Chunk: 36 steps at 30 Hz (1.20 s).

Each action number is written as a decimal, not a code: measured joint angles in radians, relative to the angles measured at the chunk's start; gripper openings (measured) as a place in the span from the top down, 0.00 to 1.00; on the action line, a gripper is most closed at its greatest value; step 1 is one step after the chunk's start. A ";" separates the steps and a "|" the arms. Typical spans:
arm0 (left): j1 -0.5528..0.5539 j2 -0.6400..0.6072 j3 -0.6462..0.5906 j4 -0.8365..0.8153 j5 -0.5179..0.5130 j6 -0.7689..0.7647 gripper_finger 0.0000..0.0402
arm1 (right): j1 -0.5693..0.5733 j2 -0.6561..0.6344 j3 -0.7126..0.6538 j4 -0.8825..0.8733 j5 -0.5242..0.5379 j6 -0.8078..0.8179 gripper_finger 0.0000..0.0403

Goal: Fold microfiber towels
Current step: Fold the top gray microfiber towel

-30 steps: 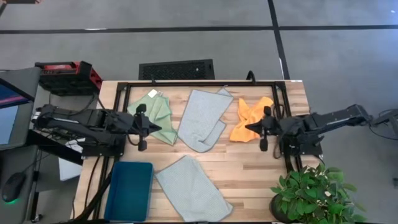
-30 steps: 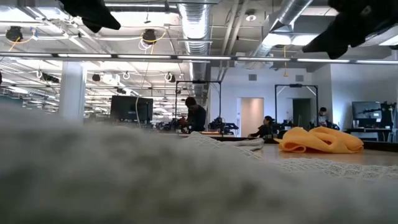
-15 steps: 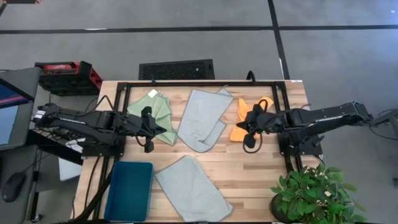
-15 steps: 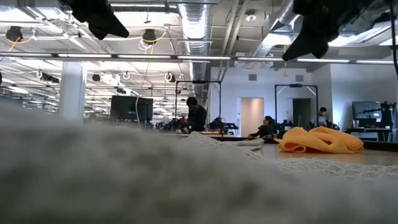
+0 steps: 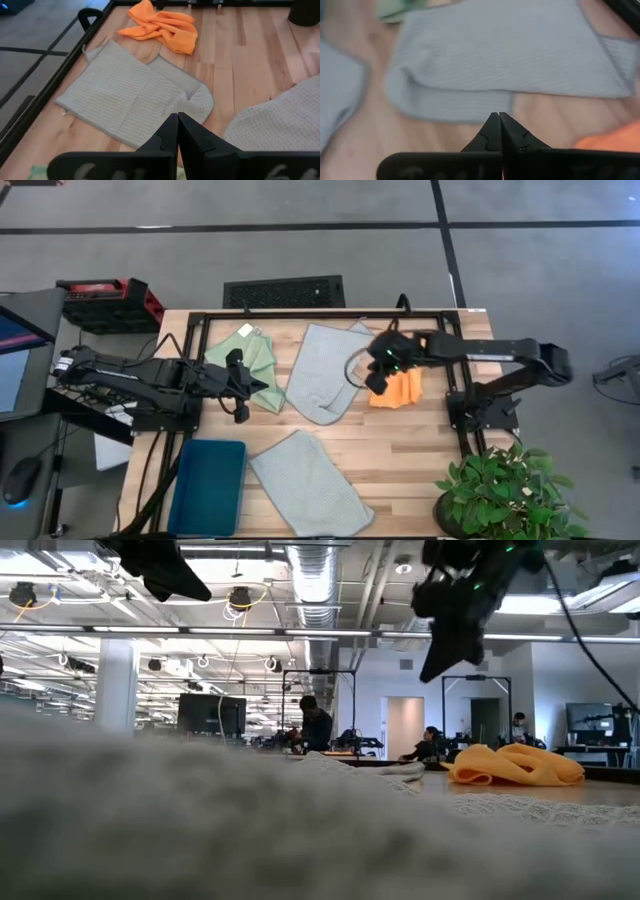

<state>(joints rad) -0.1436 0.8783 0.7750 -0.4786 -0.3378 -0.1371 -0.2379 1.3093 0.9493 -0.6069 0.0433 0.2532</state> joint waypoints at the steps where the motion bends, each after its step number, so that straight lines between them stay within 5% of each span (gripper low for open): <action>1: 0.000 0.000 0.000 0.000 0.000 0.000 1.00 | -0.022 0.028 0.016 -0.008 0.000 -0.006 0.99; 8: 0.000 0.000 0.000 0.000 -0.002 0.001 1.00 | -0.128 0.194 0.144 -0.027 -0.013 -0.019 0.95; 24: 0.000 0.000 0.000 -0.002 -0.002 -0.003 1.00 | -0.301 0.511 0.380 -0.136 -0.021 -0.181 0.59; 36: 0.000 0.000 0.000 -0.004 0.012 0.000 1.00 | -0.441 0.684 0.475 -0.203 -0.021 -0.228 0.58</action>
<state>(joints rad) -0.1432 0.8783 0.7750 -0.4824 -0.3259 -0.1368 -0.6789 1.9933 1.4239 -0.8097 0.0219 0.0253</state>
